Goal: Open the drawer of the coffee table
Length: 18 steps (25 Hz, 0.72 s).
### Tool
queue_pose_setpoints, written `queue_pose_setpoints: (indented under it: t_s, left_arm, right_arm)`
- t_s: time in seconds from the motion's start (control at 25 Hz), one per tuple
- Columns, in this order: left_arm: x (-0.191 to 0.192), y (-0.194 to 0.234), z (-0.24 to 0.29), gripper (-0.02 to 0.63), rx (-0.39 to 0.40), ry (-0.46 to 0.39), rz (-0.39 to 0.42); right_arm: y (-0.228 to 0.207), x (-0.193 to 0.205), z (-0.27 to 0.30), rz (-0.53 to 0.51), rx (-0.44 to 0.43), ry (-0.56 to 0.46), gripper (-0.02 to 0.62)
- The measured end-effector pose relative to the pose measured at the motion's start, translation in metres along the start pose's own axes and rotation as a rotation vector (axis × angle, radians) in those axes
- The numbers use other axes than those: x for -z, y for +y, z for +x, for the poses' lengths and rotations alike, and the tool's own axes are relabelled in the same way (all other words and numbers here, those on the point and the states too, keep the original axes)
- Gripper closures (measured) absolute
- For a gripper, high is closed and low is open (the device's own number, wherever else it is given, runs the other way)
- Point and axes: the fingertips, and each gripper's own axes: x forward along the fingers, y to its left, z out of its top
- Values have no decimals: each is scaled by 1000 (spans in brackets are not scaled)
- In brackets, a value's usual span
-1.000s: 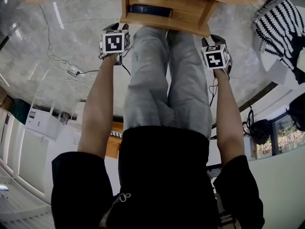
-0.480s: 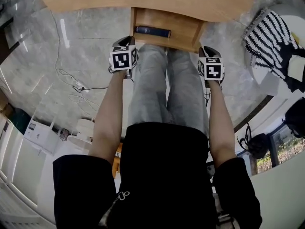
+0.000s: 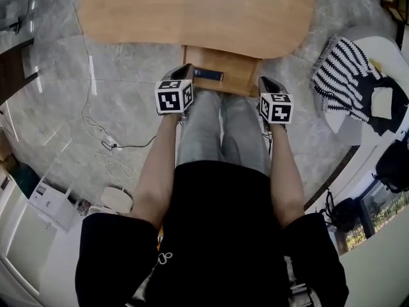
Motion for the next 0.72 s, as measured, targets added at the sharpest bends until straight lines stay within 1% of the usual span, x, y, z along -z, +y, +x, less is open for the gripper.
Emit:
queue_pose_setpoints:
  t_s: [0.04, 0.2, 0.36, 0.44, 0.56, 0.72]
  left_arm:
    - [-10, -8, -6, 592, 14, -22, 2]
    - [-40, -36, -22, 594, 34, -73, 77]
    - [-72, -63, -46, 595, 43, -148, 103]
    - [-92, -78, -65, 595, 55, -207, 112]
    - [-128, -92, -91, 595, 73, -306, 95]
    - [-176, -108, -126, 595, 74, -439, 88]
  right_arm:
    - [1, -9, -7, 4, -4, -21, 577]
    - [2, -49, -33, 32, -24, -125, 580]
    - [7, -83, -62, 84, -60, -240, 581]
    - [10, -99, -79, 111, -78, -291, 583]
    - [13, -134, -106, 142, -97, -393, 583]
    - [21, -180, -142, 118, -111, -507, 583]
